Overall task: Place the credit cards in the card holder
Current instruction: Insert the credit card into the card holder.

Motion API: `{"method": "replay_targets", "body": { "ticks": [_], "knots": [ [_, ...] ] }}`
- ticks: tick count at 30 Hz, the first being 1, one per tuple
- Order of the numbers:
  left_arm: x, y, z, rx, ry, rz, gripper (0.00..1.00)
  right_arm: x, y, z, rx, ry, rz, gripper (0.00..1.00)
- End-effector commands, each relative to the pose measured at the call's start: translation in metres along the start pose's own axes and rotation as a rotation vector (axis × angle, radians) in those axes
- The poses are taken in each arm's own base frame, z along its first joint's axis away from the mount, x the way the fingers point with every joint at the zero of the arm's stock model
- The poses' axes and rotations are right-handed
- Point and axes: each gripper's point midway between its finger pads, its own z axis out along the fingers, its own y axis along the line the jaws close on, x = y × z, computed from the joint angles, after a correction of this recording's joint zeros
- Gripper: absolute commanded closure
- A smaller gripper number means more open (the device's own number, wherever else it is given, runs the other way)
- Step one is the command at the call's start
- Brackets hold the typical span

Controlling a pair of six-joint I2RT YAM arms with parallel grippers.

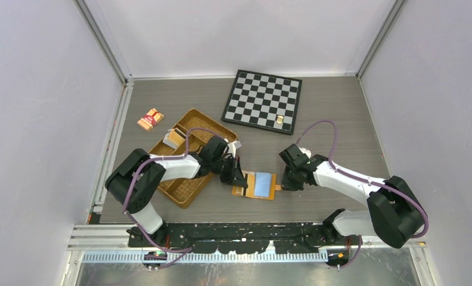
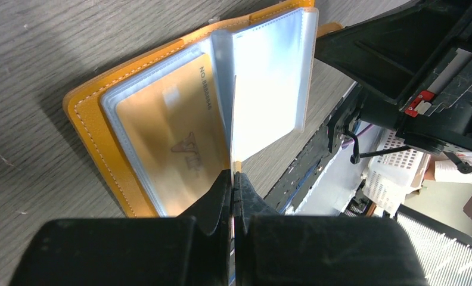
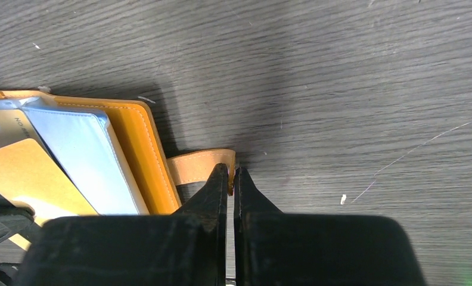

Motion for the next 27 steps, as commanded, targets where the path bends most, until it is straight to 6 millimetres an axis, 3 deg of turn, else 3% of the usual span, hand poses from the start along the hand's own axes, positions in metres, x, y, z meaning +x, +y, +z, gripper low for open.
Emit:
{"method": "replay_targets", "body": {
  "ticks": [1,27],
  "knots": [
    [-0.014,-0.012,-0.002,0.032,-0.044,0.044,1.00,-0.009,-0.002,0.000,0.029,-0.033,-0.006,0.99],
    [-0.017,-0.002,0.018,0.063,-0.019,0.035,1.00,-0.007,-0.001,0.002,0.033,-0.016,-0.011,1.00]
  ]
}}
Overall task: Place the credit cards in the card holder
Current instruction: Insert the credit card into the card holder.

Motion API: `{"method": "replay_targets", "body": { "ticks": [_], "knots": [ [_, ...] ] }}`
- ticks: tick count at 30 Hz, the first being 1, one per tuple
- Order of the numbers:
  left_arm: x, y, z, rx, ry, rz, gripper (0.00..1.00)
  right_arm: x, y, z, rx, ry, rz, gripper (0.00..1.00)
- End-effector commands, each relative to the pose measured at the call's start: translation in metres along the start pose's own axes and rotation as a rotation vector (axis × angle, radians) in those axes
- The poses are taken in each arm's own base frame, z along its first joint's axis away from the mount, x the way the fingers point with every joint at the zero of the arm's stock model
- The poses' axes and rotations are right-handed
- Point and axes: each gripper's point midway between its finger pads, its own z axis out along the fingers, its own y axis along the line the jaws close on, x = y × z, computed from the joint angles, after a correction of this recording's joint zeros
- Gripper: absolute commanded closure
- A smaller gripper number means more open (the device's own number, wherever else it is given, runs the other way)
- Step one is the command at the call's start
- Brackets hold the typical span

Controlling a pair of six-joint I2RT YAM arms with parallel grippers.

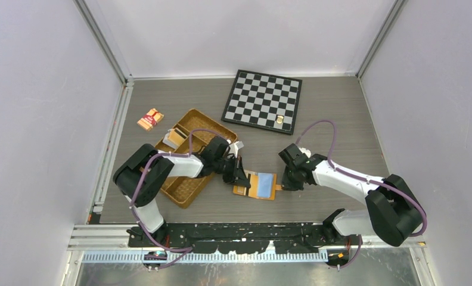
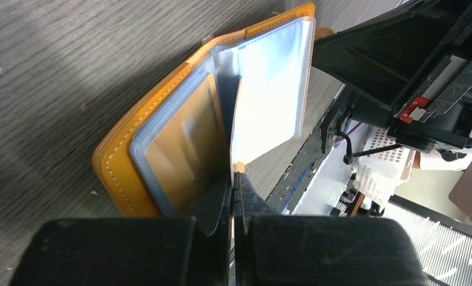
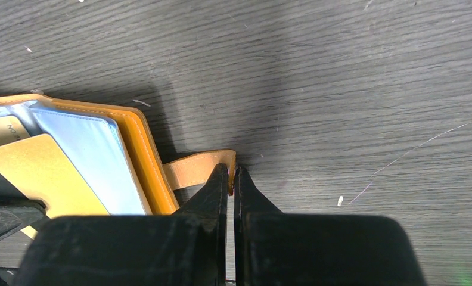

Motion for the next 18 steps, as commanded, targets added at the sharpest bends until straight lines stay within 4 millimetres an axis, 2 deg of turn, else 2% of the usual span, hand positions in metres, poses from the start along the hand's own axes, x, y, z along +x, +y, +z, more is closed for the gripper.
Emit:
{"method": "replay_targets", "body": {
  "ticks": [1,18],
  "knots": [
    [-0.0154,-0.0011,0.0044,-0.001,-0.034,0.037,1.00,-0.0068,0.0010,-0.0009,0.015,-0.020,-0.005,1.00],
    [-0.0197,-0.0007,0.0116,0.015,-0.030,0.026,1.00,-0.0064,0.0007,-0.0003,0.016,-0.019,-0.007,1.00]
  ]
}}
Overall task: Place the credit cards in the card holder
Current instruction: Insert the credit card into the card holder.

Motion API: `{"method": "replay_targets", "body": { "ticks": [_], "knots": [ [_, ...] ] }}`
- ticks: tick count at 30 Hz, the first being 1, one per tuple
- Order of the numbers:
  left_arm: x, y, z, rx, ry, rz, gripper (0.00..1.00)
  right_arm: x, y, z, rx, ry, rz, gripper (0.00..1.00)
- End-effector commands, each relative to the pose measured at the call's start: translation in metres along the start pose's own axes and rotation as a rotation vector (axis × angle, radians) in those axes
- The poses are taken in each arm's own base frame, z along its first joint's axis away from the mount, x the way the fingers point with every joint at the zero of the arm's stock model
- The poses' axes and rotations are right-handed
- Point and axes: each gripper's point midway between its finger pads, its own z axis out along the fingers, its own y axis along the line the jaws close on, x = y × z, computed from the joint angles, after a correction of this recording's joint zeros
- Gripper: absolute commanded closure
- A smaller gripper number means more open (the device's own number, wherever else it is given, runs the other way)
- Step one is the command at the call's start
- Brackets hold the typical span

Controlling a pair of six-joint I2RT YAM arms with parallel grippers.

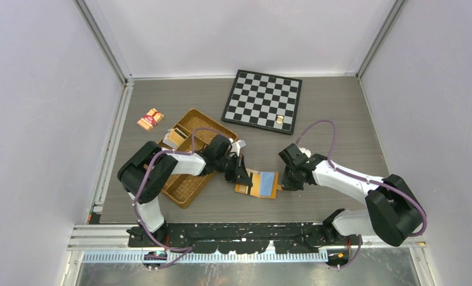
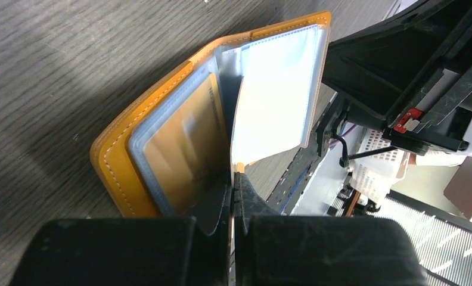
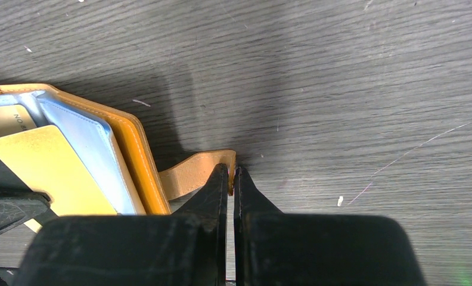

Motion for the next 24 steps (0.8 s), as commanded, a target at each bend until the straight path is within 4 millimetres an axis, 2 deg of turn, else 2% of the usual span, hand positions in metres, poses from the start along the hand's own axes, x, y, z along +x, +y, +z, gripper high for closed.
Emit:
{"method": "replay_targets", "body": {
  "ticks": [1,10,13,16,24],
  "knots": [
    [-0.013,0.001,0.006,0.003,-0.042,0.023,1.00,-0.006,0.001,0.000,0.013,-0.018,-0.005,0.99],
    [-0.015,-0.004,0.009,0.026,-0.046,0.013,1.00,-0.005,0.005,0.002,-0.005,-0.009,0.000,1.00],
    [-0.016,-0.001,0.008,0.007,-0.057,0.009,1.00,-0.007,0.005,-0.003,-0.011,-0.022,0.009,0.99],
    [-0.014,0.006,0.007,-0.027,-0.066,-0.005,1.00,-0.014,0.010,-0.016,-0.047,-0.059,0.023,0.85],
    [-0.010,0.014,0.006,-0.059,-0.059,-0.015,1.00,-0.015,0.029,-0.054,-0.244,-0.115,0.058,0.60]
  ]
}}
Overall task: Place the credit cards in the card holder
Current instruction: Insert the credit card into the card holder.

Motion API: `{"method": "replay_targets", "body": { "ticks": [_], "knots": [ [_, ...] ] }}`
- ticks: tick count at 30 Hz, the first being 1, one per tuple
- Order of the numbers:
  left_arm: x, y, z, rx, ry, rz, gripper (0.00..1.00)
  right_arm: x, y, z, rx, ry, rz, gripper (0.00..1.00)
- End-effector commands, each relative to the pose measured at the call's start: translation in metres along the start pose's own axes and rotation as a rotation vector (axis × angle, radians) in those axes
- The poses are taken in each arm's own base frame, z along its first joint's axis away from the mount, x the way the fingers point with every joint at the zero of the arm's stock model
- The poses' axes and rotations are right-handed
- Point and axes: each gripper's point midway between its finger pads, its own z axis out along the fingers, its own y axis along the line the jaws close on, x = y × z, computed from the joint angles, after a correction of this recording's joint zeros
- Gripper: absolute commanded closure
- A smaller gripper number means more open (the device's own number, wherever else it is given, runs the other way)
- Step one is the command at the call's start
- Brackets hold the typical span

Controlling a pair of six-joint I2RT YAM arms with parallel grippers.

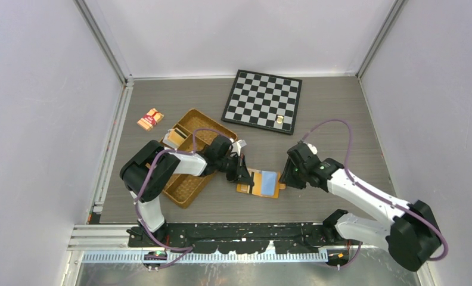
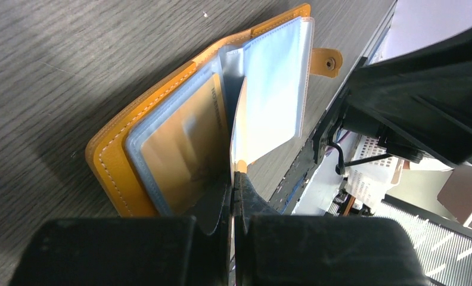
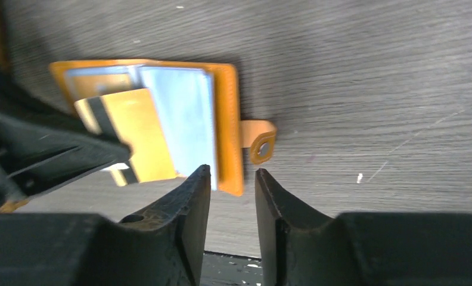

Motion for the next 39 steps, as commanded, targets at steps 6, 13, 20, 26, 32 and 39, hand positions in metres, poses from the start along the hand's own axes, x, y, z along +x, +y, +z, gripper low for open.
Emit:
{"method": "replay_targets", "body": {
  "ticks": [6,13,20,26,32,39],
  "knots": [
    [-0.003,0.015,0.000,-0.075,-0.039,0.007,1.00,0.006,0.026,-0.020,-0.220,-0.016,0.054,0.47],
    [-0.002,0.015,-0.002,-0.079,-0.037,0.009,1.00,0.021,0.025,0.002,-0.239,0.040,0.077,0.44],
    [-0.001,0.015,-0.003,-0.084,-0.033,0.009,1.00,0.030,0.022,0.018,-0.246,0.058,0.092,0.44],
    [-0.001,0.015,-0.003,-0.087,-0.028,0.010,1.00,0.033,0.027,0.027,-0.303,0.057,0.105,0.49],
    [0.000,0.015,-0.003,-0.088,-0.025,0.010,1.00,0.032,0.031,0.032,-0.346,0.039,0.102,0.57],
    [0.001,0.016,-0.004,-0.093,-0.020,0.008,1.00,0.029,0.044,0.029,-0.428,0.022,0.098,0.64]
  ]
}}
